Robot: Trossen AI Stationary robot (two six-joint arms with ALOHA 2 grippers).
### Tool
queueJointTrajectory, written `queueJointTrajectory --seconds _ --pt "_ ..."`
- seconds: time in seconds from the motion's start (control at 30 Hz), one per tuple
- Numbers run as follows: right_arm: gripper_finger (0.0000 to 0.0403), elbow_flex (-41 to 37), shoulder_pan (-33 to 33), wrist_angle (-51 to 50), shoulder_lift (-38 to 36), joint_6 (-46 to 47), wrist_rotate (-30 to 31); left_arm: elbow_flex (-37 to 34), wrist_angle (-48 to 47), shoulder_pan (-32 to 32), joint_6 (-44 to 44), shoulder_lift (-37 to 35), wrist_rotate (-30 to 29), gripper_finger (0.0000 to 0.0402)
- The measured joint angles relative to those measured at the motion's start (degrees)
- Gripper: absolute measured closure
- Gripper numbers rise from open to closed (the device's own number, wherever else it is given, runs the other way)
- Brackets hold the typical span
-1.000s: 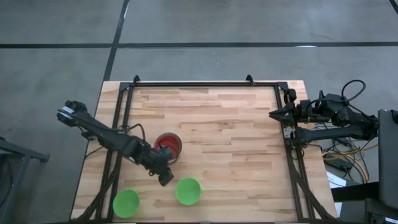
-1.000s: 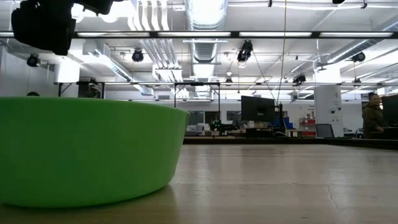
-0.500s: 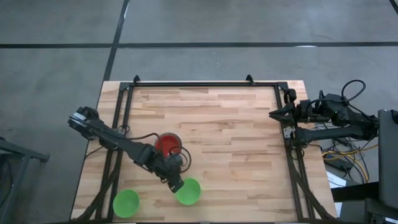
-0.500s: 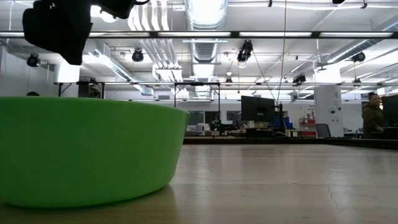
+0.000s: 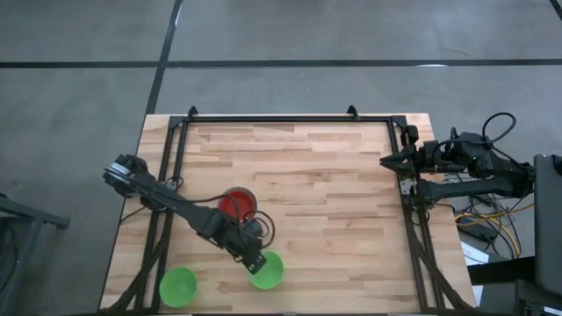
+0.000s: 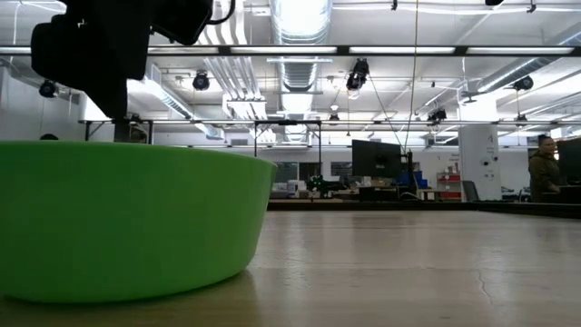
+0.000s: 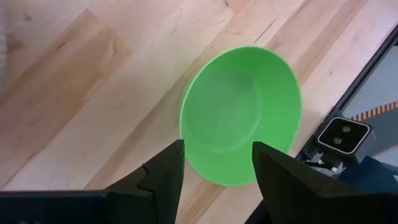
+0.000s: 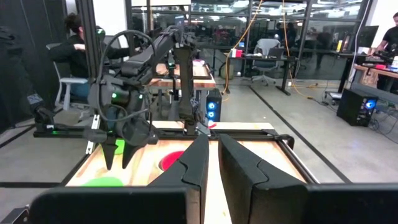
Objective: Nest bowls inside each other
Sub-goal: Stack the right green bowl on top of the green bowl
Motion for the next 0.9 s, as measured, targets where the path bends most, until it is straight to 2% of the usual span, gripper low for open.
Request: queueJointTrajectory --seconds 0.9 --pt "0.0369 0.0 0.0 0.0 0.0 0.0 0.0 0.0 1.8 0.2 -1.0 5.0 2.9 0.0209"
